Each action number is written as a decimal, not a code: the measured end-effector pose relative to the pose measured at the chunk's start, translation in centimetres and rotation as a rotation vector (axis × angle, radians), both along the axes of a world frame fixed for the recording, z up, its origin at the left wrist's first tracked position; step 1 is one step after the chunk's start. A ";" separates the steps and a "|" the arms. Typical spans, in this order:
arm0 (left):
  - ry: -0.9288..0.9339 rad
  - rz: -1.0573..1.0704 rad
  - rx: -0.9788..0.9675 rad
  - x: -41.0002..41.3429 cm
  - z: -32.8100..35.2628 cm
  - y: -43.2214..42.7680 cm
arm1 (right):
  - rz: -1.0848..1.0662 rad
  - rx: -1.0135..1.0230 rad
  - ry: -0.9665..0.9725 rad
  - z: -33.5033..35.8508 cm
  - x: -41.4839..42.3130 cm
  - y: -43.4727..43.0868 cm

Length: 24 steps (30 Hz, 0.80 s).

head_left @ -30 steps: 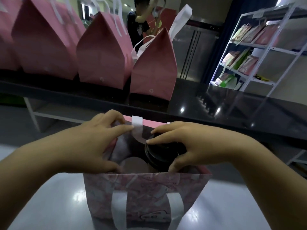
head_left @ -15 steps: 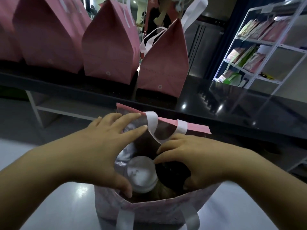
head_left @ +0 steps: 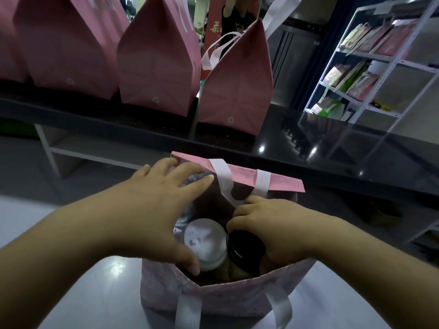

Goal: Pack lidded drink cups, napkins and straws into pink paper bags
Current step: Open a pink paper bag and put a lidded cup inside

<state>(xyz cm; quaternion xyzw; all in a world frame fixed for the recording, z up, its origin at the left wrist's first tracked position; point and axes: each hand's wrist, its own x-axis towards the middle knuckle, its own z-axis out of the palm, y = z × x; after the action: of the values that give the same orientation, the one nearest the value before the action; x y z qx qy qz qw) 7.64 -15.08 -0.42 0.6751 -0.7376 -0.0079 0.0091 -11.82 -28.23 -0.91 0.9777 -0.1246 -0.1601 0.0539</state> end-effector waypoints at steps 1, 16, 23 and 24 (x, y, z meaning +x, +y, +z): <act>-0.003 0.004 0.000 0.0 0.0 0.0 | 0.003 -0.013 0.003 -0.1 -0.1 0.0; 0.027 0.039 0.014 0.3 -0.2 -0.3 | 0.027 -0.078 0.023 -2.3 -0.8 -0.9; -0.022 0.057 -0.005 0.0 -0.3 -0.6 | 0.007 -0.063 0.030 -2.9 -0.9 -0.9; -0.025 0.057 -0.013 0.0 -0.3 -0.5 | 0.003 -0.055 0.029 -2.8 -1.0 -0.9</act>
<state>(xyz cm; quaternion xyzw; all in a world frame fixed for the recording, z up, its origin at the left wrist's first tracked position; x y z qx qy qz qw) 7.68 -15.62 -0.73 0.6958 -0.7182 0.0057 0.0044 -12.80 -29.14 -3.69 0.9736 -0.1266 -0.1707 0.0828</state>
